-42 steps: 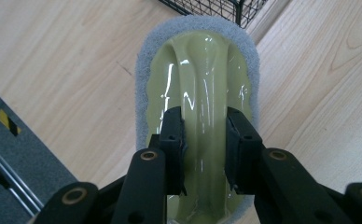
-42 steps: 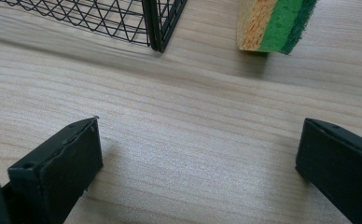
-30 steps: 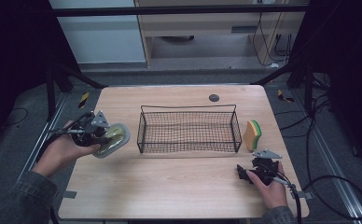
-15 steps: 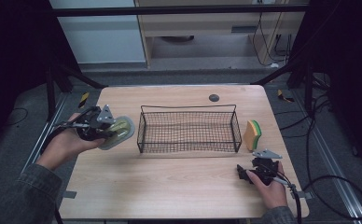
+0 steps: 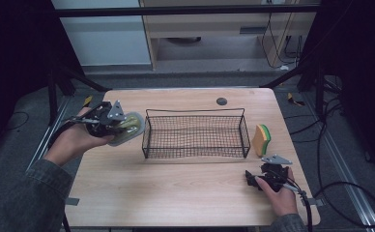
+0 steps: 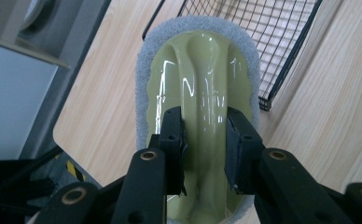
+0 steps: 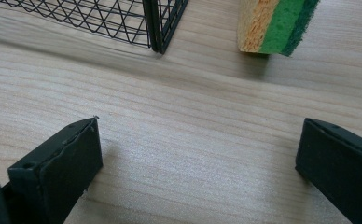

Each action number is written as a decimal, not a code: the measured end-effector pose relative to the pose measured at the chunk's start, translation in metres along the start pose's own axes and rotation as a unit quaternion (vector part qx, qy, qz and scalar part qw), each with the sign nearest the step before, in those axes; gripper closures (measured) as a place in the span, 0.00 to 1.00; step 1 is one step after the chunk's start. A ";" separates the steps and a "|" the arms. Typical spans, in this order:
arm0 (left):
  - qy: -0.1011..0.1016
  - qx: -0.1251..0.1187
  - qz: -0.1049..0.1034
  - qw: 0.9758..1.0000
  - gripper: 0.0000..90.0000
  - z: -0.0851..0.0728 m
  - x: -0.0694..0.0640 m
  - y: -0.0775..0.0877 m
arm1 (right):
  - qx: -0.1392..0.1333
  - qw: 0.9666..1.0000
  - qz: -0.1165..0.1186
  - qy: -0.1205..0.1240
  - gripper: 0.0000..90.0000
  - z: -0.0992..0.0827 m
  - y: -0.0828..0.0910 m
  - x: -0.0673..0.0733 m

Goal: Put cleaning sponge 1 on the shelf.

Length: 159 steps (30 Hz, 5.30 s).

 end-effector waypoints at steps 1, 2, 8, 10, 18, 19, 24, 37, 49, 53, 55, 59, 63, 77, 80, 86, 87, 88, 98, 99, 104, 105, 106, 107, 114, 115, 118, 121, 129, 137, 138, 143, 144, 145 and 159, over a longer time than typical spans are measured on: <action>-0.002 -0.002 0.002 1.000 0.79 0.002 0.000 0.000 | 0.000 1.000 0.000 -0.001 0.01 0.000 0.000 0.000; -0.006 -0.002 0.004 1.000 0.79 0.004 0.001 0.000 | 0.000 1.000 0.000 -0.001 0.01 0.000 0.000 0.000; -0.018 -0.006 0.005 1.000 0.79 0.017 0.001 -0.003 | 0.000 1.000 0.001 0.000 0.01 0.000 0.000 0.000; -0.025 -0.009 0.006 1.000 0.79 0.022 0.001 -0.004 | 0.000 1.000 0.000 0.001 0.01 0.000 0.000 0.000; -0.047 -0.016 0.004 0.999 0.79 0.042 -0.003 -0.010 | 0.000 1.000 0.001 0.002 0.01 0.000 0.000 0.000; -0.050 -0.016 0.004 0.999 0.79 0.044 -0.004 -0.011 | 0.000 1.000 0.001 0.002 0.01 0.000 0.000 0.000; -0.064 -0.011 0.004 0.998 0.79 0.051 -0.005 -0.015 | 0.000 1.000 0.001 0.002 0.01 0.000 0.000 0.000; -0.081 -0.019 0.000 0.996 0.79 0.070 -0.010 -0.025 | 0.000 1.000 0.001 0.005 0.01 0.000 0.000 -0.001; -0.109 -0.023 -0.004 0.994 0.79 0.089 -0.019 -0.035 | -0.001 1.000 0.002 0.005 0.01 0.001 -0.001 0.000; -0.111 -0.026 -0.009 0.993 0.79 0.094 -0.022 -0.039 | -0.001 1.000 0.002 0.006 0.01 0.001 -0.001 -0.001; -0.115 -0.025 -0.012 0.993 0.79 0.096 -0.024 -0.041 | -0.001 1.000 0.002 0.006 0.01 0.001 -0.001 -0.001; -0.121 -0.025 -0.015 0.992 0.79 0.099 -0.027 -0.045 | -0.001 1.000 0.003 0.005 0.01 0.001 -0.001 0.000; -0.130 -0.021 -0.021 0.991 0.79 0.101 -0.031 -0.053 | 0.001 1.000 0.002 0.006 0.01 0.001 -0.001 -0.001; -0.140 -0.015 -0.039 0.989 0.79 0.098 -0.042 -0.080 | 0.001 1.000 0.003 0.006 0.01 0.001 -0.001 0.000; -0.143 -0.014 -0.044 0.989 0.79 0.097 -0.045 -0.084 | 0.001 1.000 0.003 0.008 0.01 0.001 -0.001 -0.001; -0.142 -0.006 -0.052 0.988 0.79 0.092 -0.049 -0.096 | 0.002 1.000 0.003 0.006 0.01 0.001 -0.001 0.000; -0.141 -0.005 -0.053 0.989 0.79 0.091 -0.050 -0.098 | 0.002 1.000 0.003 0.006 0.01 0.001 -0.001 0.000; -0.139 -0.005 -0.055 0.989 0.79 0.091 -0.050 -0.099 | 0.002 1.000 0.003 0.006 0.01 0.001 -0.001 0.000; -0.127 -0.002 -0.062 0.990 0.79 0.083 -0.050 -0.111 | 0.002 1.000 0.005 0.009 0.01 0.001 -0.001 -0.001; -0.125 -0.001 -0.062 0.990 0.79 0.083 -0.050 -0.111 | 0.002 1.000 0.005 0.009 0.01 0.001 -0.001 -0.001; -0.126 0.001 -0.063 0.990 0.79 0.081 -0.053 -0.115 | 0.002 1.000 0.005 0.009 0.01 0.001 -0.001 -0.001; -0.127 0.002 -0.063 0.990 0.79 0.081 -0.053 -0.116 | 0.001 1.000 0.005 0.008 0.01 0.001 -0.001 0.000; -0.126 0.001 -0.063 0.990 0.79 0.081 -0.054 -0.117 | 0.001 1.000 0.005 0.008 0.01 0.001 -0.001 0.000; -0.125 0.003 -0.063 0.990 0.79 0.081 -0.054 -0.118 | 0.001 1.000 0.005 0.008 0.01 0.001 -0.001 -0.001; -0.124 0.008 -0.070 0.990 0.79 0.079 -0.058 -0.125 | 0.001 1.000 0.005 0.008 0.01 0.001 -0.001 0.000; -0.124 0.008 -0.071 0.990 0.79 0.079 -0.058 -0.126 | 0.001 1.000 0.005 0.008 0.01 0.001 -0.001 0.000; -0.122 0.012 -0.074 0.990 0.79 0.078 -0.060 -0.130 | 0.001 1.000 0.005 0.008 0.01 0.001 -0.001 0.000; -0.122 0.014 -0.079 0.989 0.79 0.078 -0.061 -0.133 | 0.001 1.000 0.005 0.008 0.01 0.001 -0.001 0.000; -0.119 0.024 -0.087 0.989 0.79 0.076 -0.066 -0.143 | 0.001 1.000 0.005 0.008 0.01 0.001 -0.001 0.000; -0.122 0.036 -0.095 0.987 0.78 0.076 -0.069 -0.152 | 0.001 1.000 0.005 0.008 0.01 0.001 -0.001 0.000; -0.122 0.036 -0.095 0.987 0.78 0.075 -0.070 -0.153 | 0.001 1.000 0.005 0.008 0.01 0.001 -0.001 0.000; -0.120 0.040 -0.097 0.987 0.78 0.074 -0.072 -0.155 | 0.001 1.000 0.005 0.008 0.01 0.001 -0.001 0.000; -0.119 0.041 -0.098 0.987 0.78 0.074 -0.073 -0.156 | 0.001 1.000 0.006 0.006 0.01 0.001 -0.001 0.000; -0.119 0.041 -0.098 0.987 0.78 0.074 -0.073 -0.156 | 0.002 1.000 0.006 0.006 0.01 0.001 -0.001 0.000; -0.062 -0.011 -0.076 0.995 0.64 0.080 -0.055 -0.127 | 0.002 1.000 0.006 0.006 0.01 0.001 -0.001 0.000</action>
Point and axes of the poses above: each handheld gripper's, and its own axes: y roughly backward along the jaws, z roughly out of its top, x roughly to its left, the point moved 5 cm from there along -y, roughly forward along the jaws, and after that the axes turned 11 degrees about z, right-handed, at the moved point
